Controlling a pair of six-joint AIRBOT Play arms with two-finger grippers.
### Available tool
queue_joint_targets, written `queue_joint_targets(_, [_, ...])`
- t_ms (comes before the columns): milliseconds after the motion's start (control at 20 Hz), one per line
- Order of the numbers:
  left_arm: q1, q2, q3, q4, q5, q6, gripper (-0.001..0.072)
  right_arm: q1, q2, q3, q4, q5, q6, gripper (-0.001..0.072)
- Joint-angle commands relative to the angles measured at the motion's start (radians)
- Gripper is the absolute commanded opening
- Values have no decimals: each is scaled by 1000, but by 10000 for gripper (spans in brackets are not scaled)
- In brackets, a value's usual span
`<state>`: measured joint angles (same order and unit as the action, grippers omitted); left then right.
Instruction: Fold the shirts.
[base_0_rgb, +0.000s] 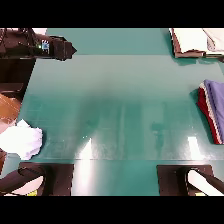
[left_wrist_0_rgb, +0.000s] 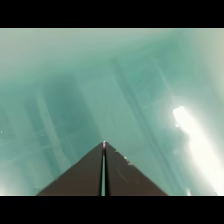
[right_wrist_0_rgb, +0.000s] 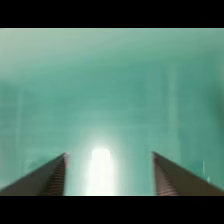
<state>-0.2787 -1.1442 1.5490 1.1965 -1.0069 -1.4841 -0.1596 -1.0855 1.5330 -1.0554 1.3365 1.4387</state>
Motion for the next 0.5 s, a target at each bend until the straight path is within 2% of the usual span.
queue_joint_targets(0, [0, 1, 1, 0, 43, 0, 28, 268, 1, 34, 6, -80, 0, 416])
queue_joint_targets(50, [0, 1, 1, 0, 53, 0, 28, 314, 1, 34, 6, -85, 0, 296])
queue_joint_targets(100, [0, 1, 1, -1, 57, 0, 29, 352, 1, 34, 6, -84, 0, 127])
queue_joint_targets(150, [0, 1, 1, 0, 57, 0, 28, 384, 1, 34, 6, -85, 0, 18])
queue_joint_targets(450, [0, 1, 1, 0, 57, 0, 28, 425, 1, 34, 6, -85, 0, 18])
